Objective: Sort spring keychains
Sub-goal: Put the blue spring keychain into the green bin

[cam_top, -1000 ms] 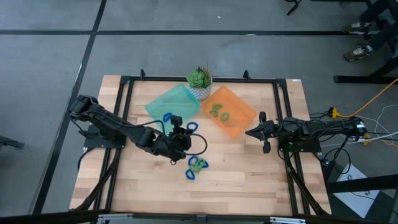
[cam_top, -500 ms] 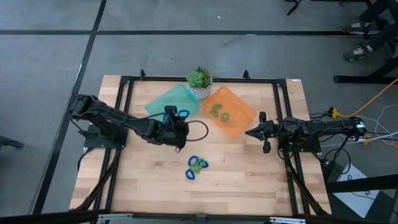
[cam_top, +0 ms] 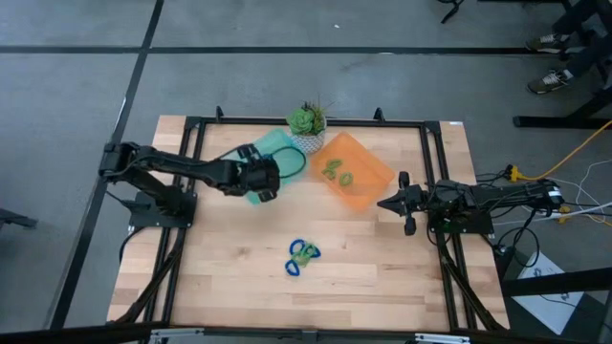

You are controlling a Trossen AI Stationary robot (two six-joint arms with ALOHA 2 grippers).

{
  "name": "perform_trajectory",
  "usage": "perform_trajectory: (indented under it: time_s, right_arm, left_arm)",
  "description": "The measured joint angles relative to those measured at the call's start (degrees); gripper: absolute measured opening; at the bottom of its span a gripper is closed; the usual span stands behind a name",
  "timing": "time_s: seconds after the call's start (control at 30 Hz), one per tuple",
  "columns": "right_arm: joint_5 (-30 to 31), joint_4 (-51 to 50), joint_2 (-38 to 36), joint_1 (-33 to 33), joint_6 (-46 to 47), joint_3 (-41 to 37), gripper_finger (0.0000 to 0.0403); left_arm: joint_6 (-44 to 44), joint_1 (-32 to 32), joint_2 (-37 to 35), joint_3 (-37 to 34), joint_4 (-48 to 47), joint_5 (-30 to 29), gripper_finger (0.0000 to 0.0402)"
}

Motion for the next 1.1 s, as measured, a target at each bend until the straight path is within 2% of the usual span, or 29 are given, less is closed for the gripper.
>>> perform_trajectory:
  time_s: [0.13,0.4,1.1]
  right_arm:
    - [-0.01,0.0,0.0,-0.01,0.01,0.0,0.0007]
    - [0.0,0.0,-0.01,-0.02,0.01,0.0,0.0007]
    - [0.01,-0.01,0.0,-0.01,0.01,0.0,0.0007]
  left_arm:
    - [-1.6,2.25,-2.67,-2.79,2.21,1.78,0.0017]
    - [-5.69,6.52,-4.65,-5.75,6.77,11.19,0.0017]
    - [-8.04,6.88,-4.65,-5.75,6.67,11.43,0.0017]
